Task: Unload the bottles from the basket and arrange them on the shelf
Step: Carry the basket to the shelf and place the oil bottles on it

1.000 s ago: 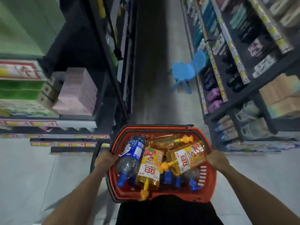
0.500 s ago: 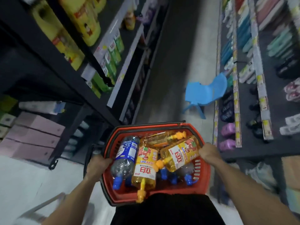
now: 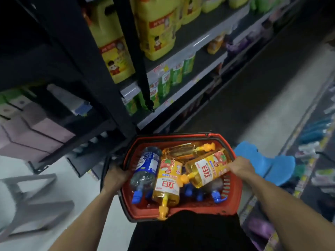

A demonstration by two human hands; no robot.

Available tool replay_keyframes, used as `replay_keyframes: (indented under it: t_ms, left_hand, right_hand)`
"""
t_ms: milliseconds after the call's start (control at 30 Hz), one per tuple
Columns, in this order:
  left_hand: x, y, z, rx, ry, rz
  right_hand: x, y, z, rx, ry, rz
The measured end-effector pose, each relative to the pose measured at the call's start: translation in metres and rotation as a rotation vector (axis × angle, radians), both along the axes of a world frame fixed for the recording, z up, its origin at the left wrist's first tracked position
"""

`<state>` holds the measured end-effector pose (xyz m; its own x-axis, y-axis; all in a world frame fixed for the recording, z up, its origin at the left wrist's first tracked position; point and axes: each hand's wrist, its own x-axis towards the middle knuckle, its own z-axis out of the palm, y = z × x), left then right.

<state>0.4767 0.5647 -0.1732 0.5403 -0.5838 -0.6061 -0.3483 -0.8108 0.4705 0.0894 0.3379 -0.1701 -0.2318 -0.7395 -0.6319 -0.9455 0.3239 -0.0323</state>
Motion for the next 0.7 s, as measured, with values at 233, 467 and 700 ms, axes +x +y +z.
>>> replay_keyframes:
  t_ms: [233, 467, 700]
  left_hand:
    - [-0.035, -0.016, 0.001, 0.156, -0.038, 0.291]
    - [-0.131, -0.028, 0.008, 0.360, -0.036, 0.645]
    - [-0.269, -0.036, 0.007, 0.341, 0.003, 1.061]
  right_hand:
    - [0.026, -0.103, 0.001, 0.069, -0.083, 0.236]
    - [0.047, -0.202, -0.016, 0.132, -0.118, 0.547]
    - [0.081, -0.262, 0.001, 0.176, -0.180, 0.958]
